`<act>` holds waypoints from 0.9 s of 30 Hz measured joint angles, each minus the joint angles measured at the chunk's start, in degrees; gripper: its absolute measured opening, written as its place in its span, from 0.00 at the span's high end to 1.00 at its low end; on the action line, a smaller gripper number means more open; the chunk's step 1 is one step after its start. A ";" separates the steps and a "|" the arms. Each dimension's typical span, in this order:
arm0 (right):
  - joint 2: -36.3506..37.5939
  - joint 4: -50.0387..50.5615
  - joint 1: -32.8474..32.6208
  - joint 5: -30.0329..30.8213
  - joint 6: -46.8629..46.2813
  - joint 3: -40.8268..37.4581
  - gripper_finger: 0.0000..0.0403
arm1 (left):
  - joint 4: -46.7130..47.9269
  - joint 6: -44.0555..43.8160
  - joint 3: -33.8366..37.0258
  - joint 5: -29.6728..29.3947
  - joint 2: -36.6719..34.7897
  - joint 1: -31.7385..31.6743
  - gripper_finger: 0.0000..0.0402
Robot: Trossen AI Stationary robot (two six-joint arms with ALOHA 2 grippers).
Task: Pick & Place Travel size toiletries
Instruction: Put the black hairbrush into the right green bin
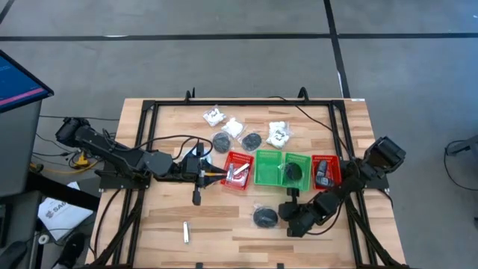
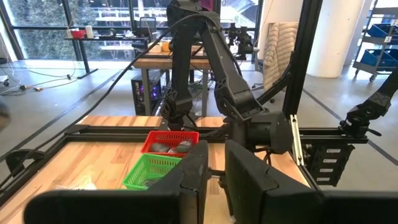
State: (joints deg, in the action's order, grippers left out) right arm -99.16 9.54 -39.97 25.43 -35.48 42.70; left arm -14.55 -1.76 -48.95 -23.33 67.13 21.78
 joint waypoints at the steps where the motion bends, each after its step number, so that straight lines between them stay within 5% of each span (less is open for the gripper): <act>1: 0.00 -0.14 0.07 -0.18 -0.01 0.00 0.97 | 0.00 0.00 0.00 0.00 0.00 0.00 0.88; 10: 4.04 2.60 -0.04 -1.80 0.06 -0.33 1.00 | 0.06 0.00 0.00 0.00 0.00 0.00 0.88; 27: 19.33 5.98 -0.13 4.87 6.47 -0.22 1.00 | 0.21 -0.01 0.00 0.00 0.00 0.00 0.88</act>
State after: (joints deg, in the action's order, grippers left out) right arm -79.84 15.52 -40.10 30.30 -29.01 42.48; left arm -14.34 -1.77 -48.95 -23.33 67.13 21.78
